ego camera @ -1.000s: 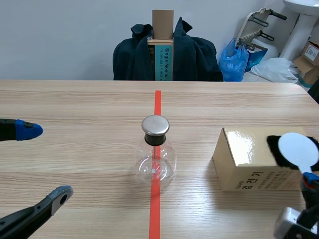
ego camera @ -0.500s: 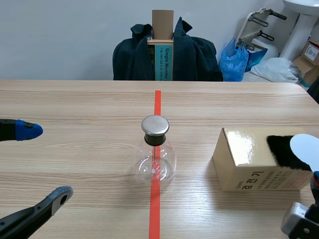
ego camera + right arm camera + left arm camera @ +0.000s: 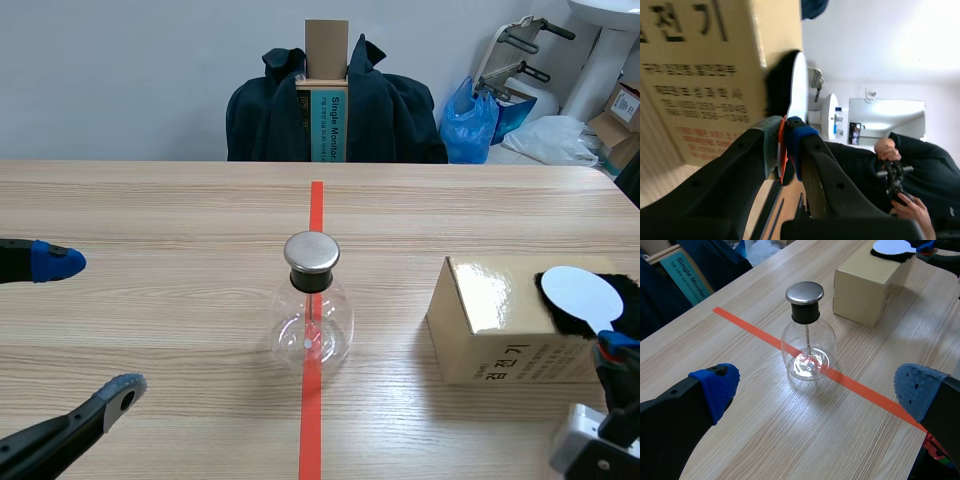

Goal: Do the electroscope experiment.
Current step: 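Rub the plate on the fur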

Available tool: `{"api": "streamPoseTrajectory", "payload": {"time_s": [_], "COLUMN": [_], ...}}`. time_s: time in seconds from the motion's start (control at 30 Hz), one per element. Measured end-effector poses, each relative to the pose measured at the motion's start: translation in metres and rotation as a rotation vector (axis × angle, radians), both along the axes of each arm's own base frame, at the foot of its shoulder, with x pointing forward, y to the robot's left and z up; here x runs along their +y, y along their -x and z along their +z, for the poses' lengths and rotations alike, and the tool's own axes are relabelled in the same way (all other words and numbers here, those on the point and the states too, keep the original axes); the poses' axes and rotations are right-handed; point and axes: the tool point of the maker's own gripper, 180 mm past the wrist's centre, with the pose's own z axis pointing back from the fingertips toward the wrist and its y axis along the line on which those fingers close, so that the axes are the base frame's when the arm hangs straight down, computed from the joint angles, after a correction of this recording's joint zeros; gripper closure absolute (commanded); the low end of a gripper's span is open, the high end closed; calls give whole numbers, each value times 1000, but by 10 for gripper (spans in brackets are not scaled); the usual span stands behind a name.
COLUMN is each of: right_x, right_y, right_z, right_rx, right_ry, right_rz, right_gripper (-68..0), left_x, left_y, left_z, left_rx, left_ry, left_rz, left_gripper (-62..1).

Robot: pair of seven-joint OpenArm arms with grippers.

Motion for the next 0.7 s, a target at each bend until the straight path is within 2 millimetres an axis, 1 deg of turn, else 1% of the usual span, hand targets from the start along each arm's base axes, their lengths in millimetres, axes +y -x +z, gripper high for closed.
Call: {"api": "streamPoseTrajectory", "payload": {"time_s": [0.07,0.17,0.3,0.43,0.57,0.7], "right_x": [-1,-7,-12,-17,-13,-4], "right_y": [-5,-15,-25,-32,-36,-36], "right_z": [12,37,73,113,154,180], "right_rx": [-34,-102,-200,-312,-425,-494], "right_ry": [0,14,25,4,-21,-32], "right_rz": [-7,-25,-36,-55,-51,-28], "right_gripper": [-7,-7,-7,-7,-7,-7], "left_x": [0,0,0,1,2,3], "left_y": [0,0,0,0,0,0], "left_z": [0,0,0,-2,-7,-10], "left_rx": [0,0,0,7,25,36], "left_ry": [0,0,0,-9,-33,-47], "left_rz": [0,0,0,2,5,8], "left_gripper": [-623,-623,-623,-623,-623,-623]}}
